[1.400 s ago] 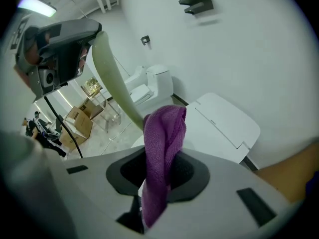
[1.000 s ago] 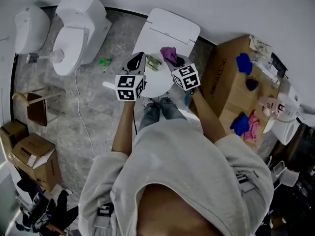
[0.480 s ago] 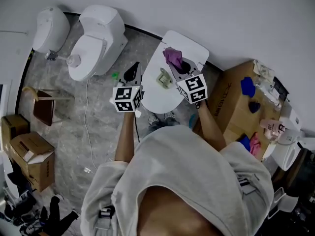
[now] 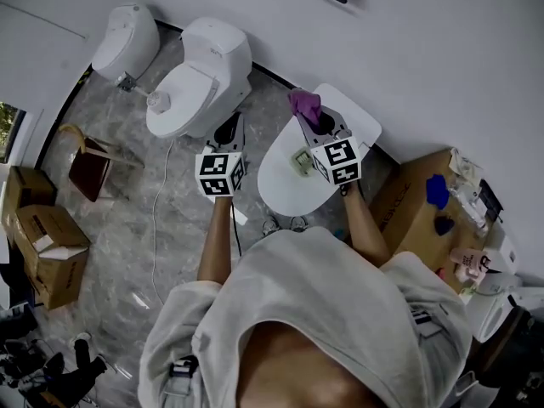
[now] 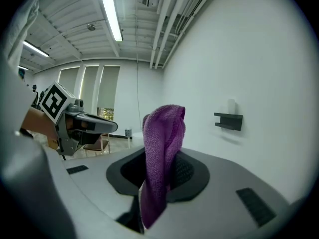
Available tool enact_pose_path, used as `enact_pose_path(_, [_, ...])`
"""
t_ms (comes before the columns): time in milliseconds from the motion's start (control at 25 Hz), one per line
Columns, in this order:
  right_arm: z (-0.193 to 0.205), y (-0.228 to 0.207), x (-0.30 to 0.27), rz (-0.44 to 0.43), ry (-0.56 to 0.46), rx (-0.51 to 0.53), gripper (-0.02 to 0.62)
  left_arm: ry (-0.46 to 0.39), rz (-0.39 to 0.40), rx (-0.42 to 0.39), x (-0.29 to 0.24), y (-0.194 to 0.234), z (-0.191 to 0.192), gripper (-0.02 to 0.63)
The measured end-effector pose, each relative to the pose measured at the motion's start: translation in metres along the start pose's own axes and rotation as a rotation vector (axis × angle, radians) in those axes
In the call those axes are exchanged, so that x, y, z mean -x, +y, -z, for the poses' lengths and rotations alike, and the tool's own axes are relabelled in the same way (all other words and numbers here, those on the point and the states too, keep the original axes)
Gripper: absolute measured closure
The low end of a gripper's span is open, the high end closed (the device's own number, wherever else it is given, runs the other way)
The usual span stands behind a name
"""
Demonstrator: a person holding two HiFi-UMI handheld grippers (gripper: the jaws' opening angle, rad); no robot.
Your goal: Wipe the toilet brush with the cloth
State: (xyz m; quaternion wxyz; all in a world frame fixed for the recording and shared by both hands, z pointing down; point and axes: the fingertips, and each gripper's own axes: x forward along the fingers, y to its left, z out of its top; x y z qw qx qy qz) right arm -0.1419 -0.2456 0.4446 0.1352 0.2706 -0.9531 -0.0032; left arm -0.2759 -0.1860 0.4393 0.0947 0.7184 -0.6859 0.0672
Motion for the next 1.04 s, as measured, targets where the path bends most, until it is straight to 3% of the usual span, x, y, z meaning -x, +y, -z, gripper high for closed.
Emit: enact_pose_path(1040, [0.007, -0.006, 0.002, 0.020, 0.009, -0.027, 0.497, -0.018, 0.018, 0.003, -0.006, -0.008, -0.006, 0.586])
